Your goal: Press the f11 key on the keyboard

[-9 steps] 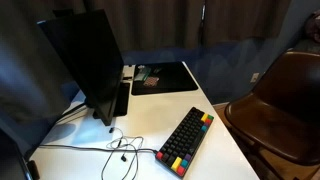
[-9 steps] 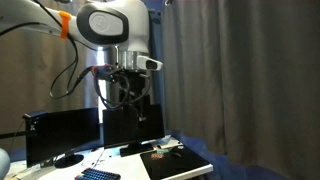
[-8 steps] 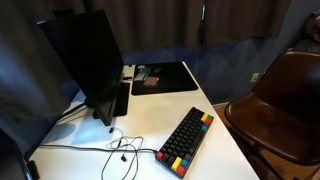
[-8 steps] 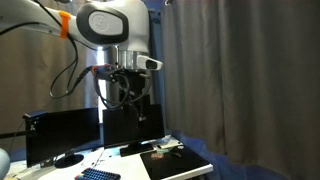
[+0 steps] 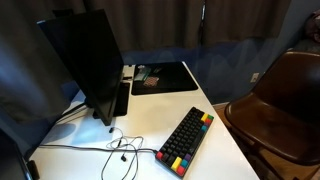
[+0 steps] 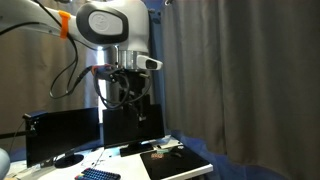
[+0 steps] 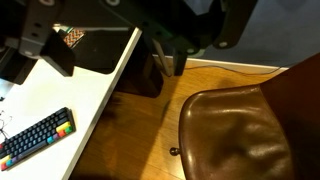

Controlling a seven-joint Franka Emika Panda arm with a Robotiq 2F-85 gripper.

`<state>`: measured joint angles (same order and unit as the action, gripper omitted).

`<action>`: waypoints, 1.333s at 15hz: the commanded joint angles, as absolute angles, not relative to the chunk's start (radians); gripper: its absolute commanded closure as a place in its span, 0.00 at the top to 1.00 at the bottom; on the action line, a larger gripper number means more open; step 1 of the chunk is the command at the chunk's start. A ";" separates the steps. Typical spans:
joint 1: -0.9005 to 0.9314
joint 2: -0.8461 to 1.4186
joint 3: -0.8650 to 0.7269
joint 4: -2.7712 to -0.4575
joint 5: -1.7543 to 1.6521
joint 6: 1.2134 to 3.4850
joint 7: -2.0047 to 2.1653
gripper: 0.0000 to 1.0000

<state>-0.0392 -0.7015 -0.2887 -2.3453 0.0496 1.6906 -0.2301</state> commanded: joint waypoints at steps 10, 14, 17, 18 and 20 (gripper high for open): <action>0.277 -0.661 0.050 -2.576 0.274 1.828 -0.348 1.00; 0.418 -0.552 0.140 -2.603 0.346 1.987 -0.422 1.00; 0.434 -0.551 0.158 -2.607 0.325 1.994 -0.399 1.00; 0.450 -0.525 0.169 -2.608 0.327 2.016 -0.408 1.00; 0.457 -0.496 0.176 -2.606 0.328 2.033 -0.420 1.00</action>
<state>0.4643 -0.4947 0.1689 -2.6085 0.3251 2.0371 -0.4179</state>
